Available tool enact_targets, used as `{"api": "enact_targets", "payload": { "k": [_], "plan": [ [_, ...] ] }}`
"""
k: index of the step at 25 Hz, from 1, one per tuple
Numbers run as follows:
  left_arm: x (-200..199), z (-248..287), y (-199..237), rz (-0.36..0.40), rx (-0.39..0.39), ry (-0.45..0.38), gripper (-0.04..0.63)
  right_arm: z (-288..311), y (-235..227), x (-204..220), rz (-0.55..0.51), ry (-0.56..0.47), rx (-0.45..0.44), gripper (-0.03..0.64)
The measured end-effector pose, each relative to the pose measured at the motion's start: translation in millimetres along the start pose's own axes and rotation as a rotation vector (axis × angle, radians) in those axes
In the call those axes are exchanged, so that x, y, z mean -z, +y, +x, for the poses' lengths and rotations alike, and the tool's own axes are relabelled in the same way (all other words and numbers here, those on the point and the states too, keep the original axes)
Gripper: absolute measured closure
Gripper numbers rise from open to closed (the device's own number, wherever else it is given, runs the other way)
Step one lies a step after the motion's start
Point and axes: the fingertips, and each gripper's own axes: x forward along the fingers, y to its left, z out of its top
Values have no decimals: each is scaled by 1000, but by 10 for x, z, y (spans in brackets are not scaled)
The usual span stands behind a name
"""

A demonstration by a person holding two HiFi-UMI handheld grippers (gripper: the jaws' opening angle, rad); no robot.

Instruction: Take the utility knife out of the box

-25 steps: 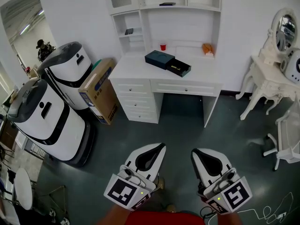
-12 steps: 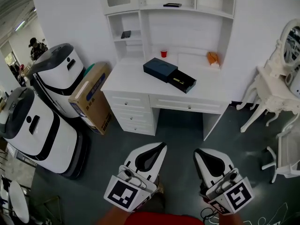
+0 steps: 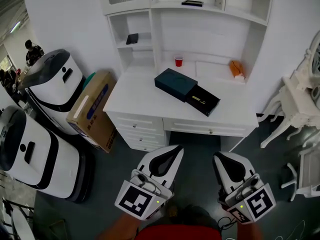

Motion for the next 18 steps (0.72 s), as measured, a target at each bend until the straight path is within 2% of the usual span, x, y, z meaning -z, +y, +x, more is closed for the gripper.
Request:
{"api": "enact_targets", "payload": {
  "k": [10, 14, 18],
  "plan": [
    [224, 685, 694, -34, -24, 33, 588, 785, -670, 258, -7, 34, -29, 621],
    [291, 1048, 993, 16, -56, -12, 588, 1081, -1037, 394, -5, 40, -53, 621],
    [376, 1466, 1257, 32, -87, -4, 588, 1365, -1456, 495, -28, 51, -72, 621]
  ]
}}
